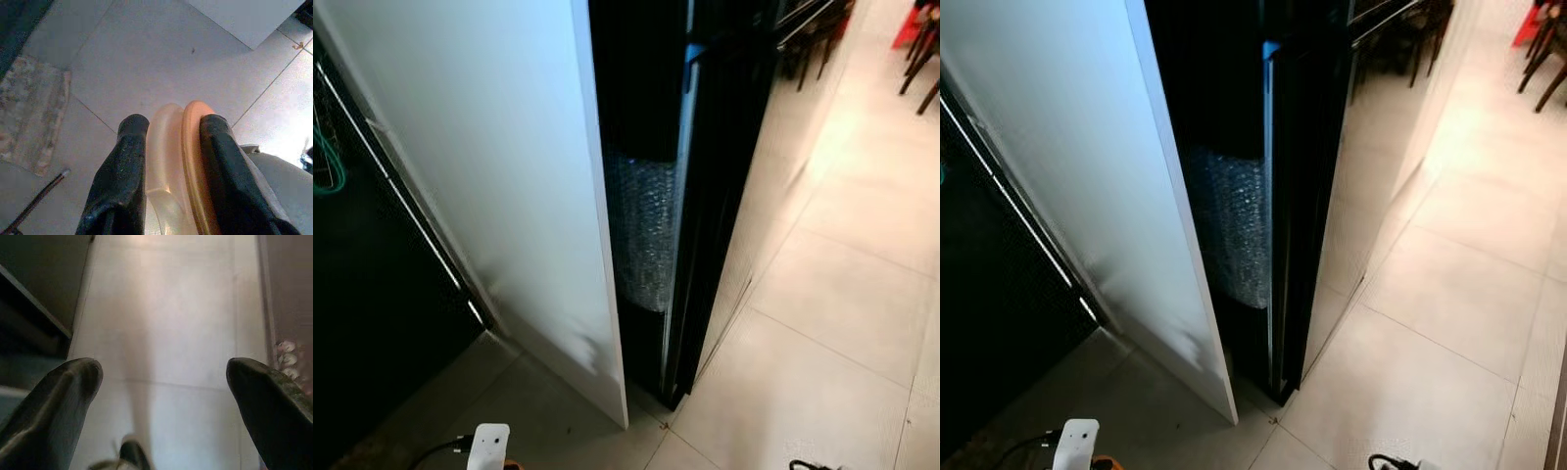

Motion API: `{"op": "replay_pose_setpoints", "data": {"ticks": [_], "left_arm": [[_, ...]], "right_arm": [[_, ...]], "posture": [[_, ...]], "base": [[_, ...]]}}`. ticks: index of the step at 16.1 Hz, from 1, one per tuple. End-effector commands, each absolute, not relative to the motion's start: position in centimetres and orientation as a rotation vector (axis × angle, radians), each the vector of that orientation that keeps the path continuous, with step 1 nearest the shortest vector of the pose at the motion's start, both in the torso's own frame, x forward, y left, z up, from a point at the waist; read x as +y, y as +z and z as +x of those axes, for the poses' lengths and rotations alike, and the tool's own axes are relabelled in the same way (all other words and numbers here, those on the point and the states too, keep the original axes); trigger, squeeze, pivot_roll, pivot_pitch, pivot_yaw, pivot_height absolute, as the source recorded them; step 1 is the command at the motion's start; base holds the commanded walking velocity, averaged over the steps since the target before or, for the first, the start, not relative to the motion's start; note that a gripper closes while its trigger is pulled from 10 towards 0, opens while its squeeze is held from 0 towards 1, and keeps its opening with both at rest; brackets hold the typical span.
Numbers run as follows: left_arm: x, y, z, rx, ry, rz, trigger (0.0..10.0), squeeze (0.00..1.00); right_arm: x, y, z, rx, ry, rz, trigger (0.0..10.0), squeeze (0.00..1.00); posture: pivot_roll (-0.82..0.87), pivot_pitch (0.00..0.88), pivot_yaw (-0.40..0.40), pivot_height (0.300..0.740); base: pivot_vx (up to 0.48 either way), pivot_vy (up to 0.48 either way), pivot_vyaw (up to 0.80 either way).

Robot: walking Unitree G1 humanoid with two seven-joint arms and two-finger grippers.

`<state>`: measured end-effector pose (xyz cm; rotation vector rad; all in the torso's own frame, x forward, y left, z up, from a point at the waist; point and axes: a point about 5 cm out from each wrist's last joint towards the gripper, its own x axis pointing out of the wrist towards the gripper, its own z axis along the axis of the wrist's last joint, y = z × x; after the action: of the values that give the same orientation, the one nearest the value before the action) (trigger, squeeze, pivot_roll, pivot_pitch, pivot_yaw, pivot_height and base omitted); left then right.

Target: Restocking fridge

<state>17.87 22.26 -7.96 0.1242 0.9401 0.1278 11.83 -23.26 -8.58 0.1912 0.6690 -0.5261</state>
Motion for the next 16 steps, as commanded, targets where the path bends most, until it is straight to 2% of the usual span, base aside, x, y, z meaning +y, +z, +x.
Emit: {"op": "replay_pose_setpoints", "data": {"ticks": [1, 2, 3, 4, 6, 10, 12, 15, 16], "left_arm": [[22.3, -8.1, 17.6, 0.958, 0.122, 0.134, 10.0, 0.0], [22.3, -8.1, 17.6, 0.958, 0.118, 0.137, 10.0, 0.0], [22.3, -8.1, 17.6, 0.958, 0.116, 0.139, 10.0, 0.0], [22.2, -8.1, 17.6, 0.955, 0.117, 0.137, 10.0, 0.0], [22.2, -8.1, 17.6, 0.951, 0.118, 0.136, 10.0, 0.0], [22.2, -8.1, 17.6, 0.953, 0.113, 0.144, 10.0, 0.0], [22.2, -8.0, 17.8, 0.949, 0.117, 0.141, 10.0, 0.0], [22.1, -8.0, 18.0, 0.941, 0.133, 0.127, 10.0, 0.0], [22.1, -7.9, 18.0, 0.94, 0.132, 0.125, 10.0, 0.0]], "right_arm": [[-24.6, -7.3, 13.3, 0.558, -0.541, 0.132, 10.0, 0.0], [-28.2, -3.2, 17.0, 0.306, -0.55, 0.058, 10.0, 0.0], [-29.2, -1.1, 18.6, 0.194, -0.517, 0.01, 10.0, 0.0], [-28.2, 0.8, 19.7, 0.089, -0.425, -0.061, 10.0, 0.0], [-26.7, 2.5, 20.5, -0.012, -0.365, -0.093, 10.0, 0.0], [-20.8, 5.5, 22.6, -0.083, -0.062, -0.114, 10.0, 0.0], [-16.6, 7.2, 23.6, -0.108, 0.192, -0.13, 10.0, 0.0], [-13.9, 8.8, 26.0, -0.082, 0.118, -0.002, 10.0, 0.0], [-13.2, 9.0, 27.2, -0.067, 0.102, -0.022, 10.0, 0.0]], "posture": [[-0.09, 0.0, 0.041, 0.74], [-0.1, 0.0, 0.038, 0.74], [-0.09, 0.0, 0.035, 0.74], [-0.09, 0.0, 0.029, 0.74], [-0.09, 0.0, 0.026, 0.74], [-0.1, 0.0, 0.026, 0.74], [-0.1, 0.0, 0.016, 0.74], [-0.09, 0.0, 0.017, 0.74], [-0.08, 0.0, 0.022, 0.74]], "base": [[0.0, 0.0, 0.0], [0.0, 0.0, 0.0], [0.0, 0.0, 0.0], [0.0, 0.0, 0.0], [0.0, 0.0, 0.0], [0.0, 0.0, 0.0], [0.0, 0.0, 0.0], [0.0, 0.0, 0.0], [0.0, 0.0, 0.0]]}}
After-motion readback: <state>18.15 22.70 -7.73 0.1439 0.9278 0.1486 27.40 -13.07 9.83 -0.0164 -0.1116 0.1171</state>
